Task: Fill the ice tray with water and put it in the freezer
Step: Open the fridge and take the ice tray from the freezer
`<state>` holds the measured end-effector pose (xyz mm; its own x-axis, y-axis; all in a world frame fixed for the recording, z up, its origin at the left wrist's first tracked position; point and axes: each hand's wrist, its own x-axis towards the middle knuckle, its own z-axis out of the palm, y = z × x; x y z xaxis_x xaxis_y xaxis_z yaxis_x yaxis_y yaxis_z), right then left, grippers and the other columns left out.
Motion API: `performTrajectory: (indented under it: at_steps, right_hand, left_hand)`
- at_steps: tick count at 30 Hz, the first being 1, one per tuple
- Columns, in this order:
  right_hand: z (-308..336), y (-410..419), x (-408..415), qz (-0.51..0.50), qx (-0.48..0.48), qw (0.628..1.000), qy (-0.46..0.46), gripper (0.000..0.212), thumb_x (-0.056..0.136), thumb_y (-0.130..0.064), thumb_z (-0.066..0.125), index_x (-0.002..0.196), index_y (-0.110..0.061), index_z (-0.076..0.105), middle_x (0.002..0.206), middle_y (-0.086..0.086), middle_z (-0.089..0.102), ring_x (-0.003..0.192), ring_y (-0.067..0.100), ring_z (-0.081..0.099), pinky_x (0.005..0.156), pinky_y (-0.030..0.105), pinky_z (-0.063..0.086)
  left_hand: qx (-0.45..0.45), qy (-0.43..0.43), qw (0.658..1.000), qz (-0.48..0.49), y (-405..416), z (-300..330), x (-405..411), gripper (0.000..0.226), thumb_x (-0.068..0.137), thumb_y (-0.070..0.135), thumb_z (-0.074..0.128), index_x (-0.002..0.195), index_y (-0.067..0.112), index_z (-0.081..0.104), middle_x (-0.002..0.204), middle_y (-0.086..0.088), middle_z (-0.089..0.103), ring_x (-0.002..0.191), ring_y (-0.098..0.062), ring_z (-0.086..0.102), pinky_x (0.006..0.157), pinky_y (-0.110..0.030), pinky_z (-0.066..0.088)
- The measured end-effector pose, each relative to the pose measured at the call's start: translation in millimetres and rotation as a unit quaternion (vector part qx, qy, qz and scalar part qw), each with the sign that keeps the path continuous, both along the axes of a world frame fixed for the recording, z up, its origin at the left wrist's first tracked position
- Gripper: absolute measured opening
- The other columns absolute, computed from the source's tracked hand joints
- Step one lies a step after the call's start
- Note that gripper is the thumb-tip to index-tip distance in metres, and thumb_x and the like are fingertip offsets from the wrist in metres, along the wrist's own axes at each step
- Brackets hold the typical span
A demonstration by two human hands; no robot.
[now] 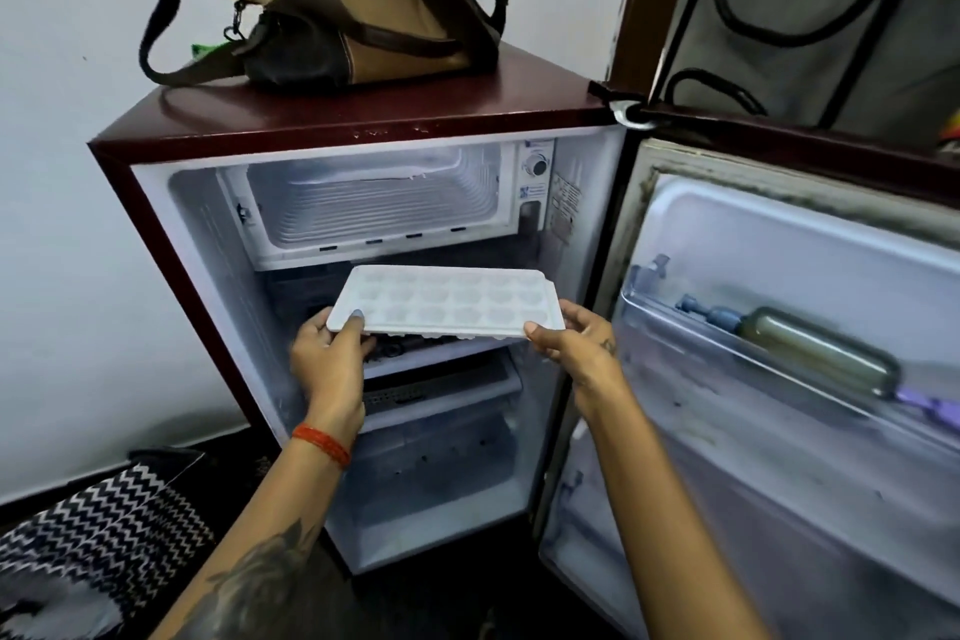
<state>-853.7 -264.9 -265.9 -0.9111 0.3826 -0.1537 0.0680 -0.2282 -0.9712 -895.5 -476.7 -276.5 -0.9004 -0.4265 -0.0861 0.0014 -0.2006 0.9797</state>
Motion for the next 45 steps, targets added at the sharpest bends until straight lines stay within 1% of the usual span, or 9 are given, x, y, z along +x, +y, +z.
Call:
performTrajectory:
  at_steps: [7, 11, 21, 25, 28, 33, 36, 41, 45]
  right_hand:
    - [-4, -2, 102, -0.014, 0.023, 0.999, -0.04, 0.043, 0.078, 0.009, 0.067, 0.116, -0.008, 0.058, 0.086, -0.003, 0.067, 0.076, 0.011, 0.063, 0.065, 0.018, 0.053]
    - [-3, 6, 157, -0.057, 0.01, 0.997, -0.052, 0.05, 0.076, 0.014, 0.065, 0.121, -0.003, 0.053, 0.087, -0.001, 0.064, 0.075, 0.012, 0.061, 0.057, 0.015, 0.054]
    - [-17, 60, 281, -0.176, 0.006, 0.982, -0.07, 0.062, 0.071, 0.016, 0.069, 0.126, -0.003, 0.049, 0.093, 0.006, 0.065, 0.079, 0.017, 0.063, 0.056, 0.019, 0.054]
    - [-25, 83, 337, -0.215, 0.006, 0.973, -0.08, 0.062, 0.071, 0.015, 0.07, 0.126, -0.003, 0.048, 0.098, 0.008, 0.066, 0.081, 0.017, 0.064, 0.054, 0.017, 0.052]
    - [-25, 100, 382, -0.244, 0.009, 0.966, -0.085, 0.063, 0.071, 0.013, 0.07, 0.128, -0.001, 0.048, 0.105, 0.012, 0.066, 0.083, 0.017, 0.063, 0.053, 0.017, 0.051]
    - [-23, 126, 466, -0.295, 0.009, 0.951, -0.092, 0.053, 0.074, 0.01, 0.07, 0.121, -0.007, 0.05, 0.096, 0.005, 0.065, 0.076, 0.012, 0.062, 0.055, 0.016, 0.051]
    - [-26, 142, 514, -0.328, 0.015, 0.938, -0.109, 0.057, 0.073, 0.005, 0.074, 0.123, -0.006, 0.051, 0.108, 0.009, 0.065, 0.087, 0.016, 0.065, 0.069, 0.024, 0.056]
    - [-26, 163, 583, -0.403, -0.003, 0.908, -0.114, 0.061, 0.072, 0.003, 0.076, 0.125, -0.009, 0.051, 0.115, 0.008, 0.064, 0.095, 0.018, 0.065, 0.068, 0.023, 0.056]
    - [-29, 180, 629, -0.457, -0.015, 0.882, -0.113, 0.065, 0.07, 0.002, 0.077, 0.128, -0.008, 0.049, 0.118, 0.009, 0.061, 0.101, 0.021, 0.063, 0.072, 0.026, 0.056]
  left_hand:
    - [-0.012, -0.015, 0.999, -0.033, 1, -8, 76, 0.027, 0.089, 0.006, 0.058, 0.116, 0.003, 0.055, 0.109, -0.01, 0.064, 0.098, -0.021, 0.063, 0.081, -0.033, 0.053]
    - [-0.029, -0.029, 0.996, -0.08, 12, -12, 116, 0.027, 0.089, 0.007, 0.058, 0.115, 0.006, 0.055, 0.109, -0.007, 0.063, 0.094, -0.02, 0.063, 0.081, -0.032, 0.053]
    - [-0.037, -0.038, 0.979, -0.196, 87, -10, 198, 0.025, 0.086, 0.002, 0.056, 0.109, 0.01, 0.052, 0.1, 0.0, 0.059, 0.083, -0.012, 0.06, 0.084, -0.038, 0.054]
    - [-0.033, -0.037, 0.968, -0.246, 122, -11, 235, 0.027, 0.086, 0.0, 0.056, 0.111, 0.008, 0.051, 0.1, -0.002, 0.058, 0.088, -0.017, 0.06, 0.087, -0.041, 0.053]
    - [-0.041, -0.041, 0.959, -0.277, 147, -15, 266, 0.025, 0.084, 0.001, 0.057, 0.105, 0.013, 0.052, 0.094, 0.002, 0.061, 0.078, -0.011, 0.062, 0.087, -0.042, 0.054]
    - [-0.022, -0.029, 0.936, -0.349, 193, -15, 333, 0.025, 0.087, 0.0, 0.055, 0.11, 0.01, 0.05, 0.107, -0.013, 0.063, 0.09, -0.021, 0.063, 0.081, -0.035, 0.055]
    - [-0.025, -0.02, 0.918, -0.395, 221, -19, 369, 0.029, 0.089, 0.0, 0.053, 0.118, 0.002, 0.052, 0.109, -0.013, 0.062, 0.098, -0.024, 0.062, 0.082, -0.031, 0.054]
    - [-0.046, -0.02, 0.882, -0.468, 266, -22, 421, 0.027, 0.087, 0.002, 0.054, 0.114, 0.005, 0.058, 0.112, -0.016, 0.064, 0.095, -0.025, 0.063, 0.083, -0.037, 0.054]
    - [-0.071, -0.016, 0.85, -0.521, 305, -18, 452, 0.029, 0.081, 0.014, 0.06, 0.11, 0.012, 0.06, 0.106, -0.009, 0.067, 0.096, -0.025, 0.065, 0.09, -0.044, 0.052]
